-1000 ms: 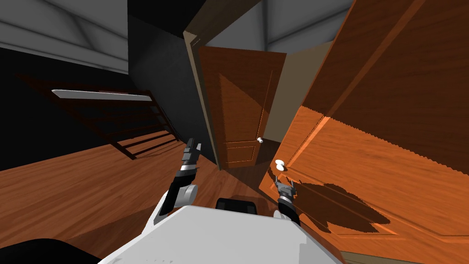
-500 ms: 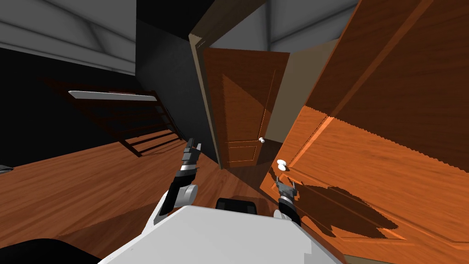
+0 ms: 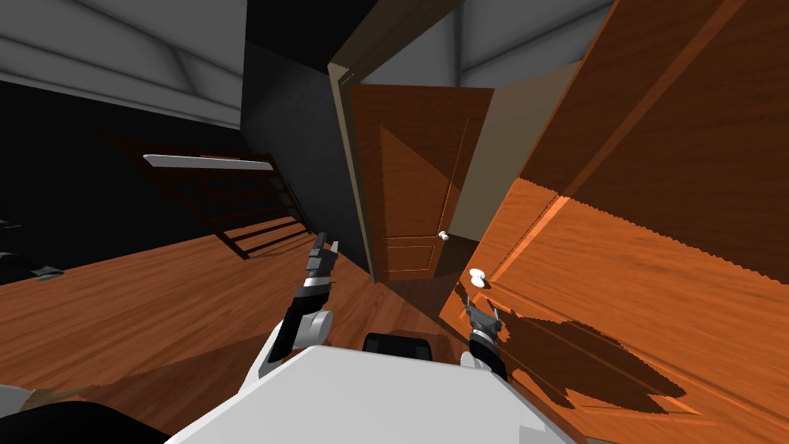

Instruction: Push the door open

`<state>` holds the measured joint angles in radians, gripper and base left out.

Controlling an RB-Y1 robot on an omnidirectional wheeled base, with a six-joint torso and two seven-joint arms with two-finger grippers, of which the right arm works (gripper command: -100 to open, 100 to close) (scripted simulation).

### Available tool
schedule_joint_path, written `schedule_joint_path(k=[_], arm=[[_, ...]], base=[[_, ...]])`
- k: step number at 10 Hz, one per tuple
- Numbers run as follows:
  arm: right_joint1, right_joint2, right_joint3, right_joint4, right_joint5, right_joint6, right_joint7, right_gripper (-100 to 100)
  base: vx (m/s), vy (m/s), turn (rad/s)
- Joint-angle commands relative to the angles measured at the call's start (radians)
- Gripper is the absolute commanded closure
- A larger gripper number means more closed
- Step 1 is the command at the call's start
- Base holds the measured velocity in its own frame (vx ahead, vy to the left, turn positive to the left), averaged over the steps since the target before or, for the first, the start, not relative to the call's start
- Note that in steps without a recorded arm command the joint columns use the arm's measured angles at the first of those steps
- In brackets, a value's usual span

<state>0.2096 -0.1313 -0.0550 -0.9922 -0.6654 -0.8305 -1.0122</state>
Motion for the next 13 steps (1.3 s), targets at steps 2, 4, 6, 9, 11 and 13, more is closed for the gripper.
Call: schedule_joint_path(k=[2, 4, 6, 9, 11, 13], arm=[[-0.002, 0.0, -0.001, 0.0, -0.016, 0.003, -0.058, -100], [-0.005, -0.001, -0.002, 0.003, -0.03, 0.003, -0.106, -100], [-0.007, -0.002, -0.003, 0.005, -0.043, 0.004, -0.15, -100], [-0.009, -0.003, -0.004, 0.008, -0.051, 0.004, -0.176, -100], [-0.014, -0.005, -0.008, 0.015, -0.053, 0.003, -0.181, -100], [-0.019, -0.006, -0.012, 0.021, -0.055, 0.002, -0.182, -100]], base=[[-0.028, 0.02, 0.04], [-0.02, 0.011, 0.041], [-0.025, 0.013, 0.037], [-0.018, 0.014, 0.026], [0.142, -0.096, 0.024], [0.142, -0.114, 0.026]])
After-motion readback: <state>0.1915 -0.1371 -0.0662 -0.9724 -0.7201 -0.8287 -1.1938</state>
